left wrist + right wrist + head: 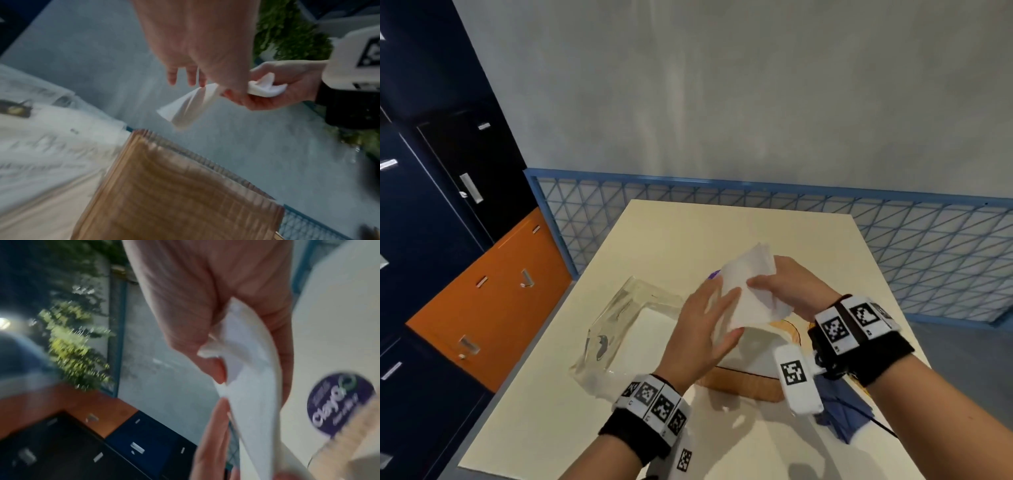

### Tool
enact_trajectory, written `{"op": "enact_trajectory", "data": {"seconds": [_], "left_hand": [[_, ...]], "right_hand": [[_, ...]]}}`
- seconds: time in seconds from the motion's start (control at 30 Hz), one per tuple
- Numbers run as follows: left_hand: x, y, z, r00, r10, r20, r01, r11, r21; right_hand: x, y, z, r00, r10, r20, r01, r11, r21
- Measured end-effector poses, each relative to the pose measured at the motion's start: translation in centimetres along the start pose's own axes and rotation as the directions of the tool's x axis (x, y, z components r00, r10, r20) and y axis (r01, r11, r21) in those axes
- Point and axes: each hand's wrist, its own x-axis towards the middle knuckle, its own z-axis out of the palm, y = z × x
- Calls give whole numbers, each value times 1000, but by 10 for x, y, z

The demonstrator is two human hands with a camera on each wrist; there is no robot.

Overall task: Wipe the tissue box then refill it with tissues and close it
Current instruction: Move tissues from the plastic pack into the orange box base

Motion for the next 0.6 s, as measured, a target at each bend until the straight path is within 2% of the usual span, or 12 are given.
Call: {"op": "enact_trajectory", "data": {"seconds": [0.07, 0.1, 0.13, 0.2, 0.27, 0.33, 0.37, 0.4, 0.5, 0.6], "left_hand": [[-5, 0, 1, 981, -187, -46, 166, 942, -290], [-5, -1, 1, 951, -296, -84, 241, 886, -397], [-4, -6, 2, 909, -405, -101, 307, 812, -496], [5, -12, -2, 815, -579, -7, 421, 601, -679], [15, -17, -5, 763, -632, 137, 460, 382, -801], [23, -18, -10, 752, -628, 201, 426, 230, -875], [27, -17, -13, 756, -626, 192, 405, 217, -888], [29, -17, -14, 767, -621, 162, 388, 248, -888], [25, -12, -10, 788, -611, 68, 406, 434, -804], [12, -8, 6, 796, -602, 58, 472, 558, -682]], "right_hand": [[-1, 0, -6, 997, -70, -34, 63, 984, -165], [-2, -1, -9, 994, -100, -34, 91, 976, -199], [-3, -1, -11, 991, -128, -31, 118, 968, -220], [-5, 0, -15, 983, -185, -21, 175, 958, -227], [-6, 2, -16, 977, -213, -24, 205, 960, -190], [-6, 6, -16, 974, -221, -48, 214, 971, -110], [-7, 9, -15, 973, -224, -62, 221, 974, -55], [-8, 14, -14, 972, -220, -78, 221, 975, 3], [-10, 44, -7, 989, -110, -103, 125, 981, 147], [-15, 82, 8, 990, 3, -138, 13, 993, 113]]}}
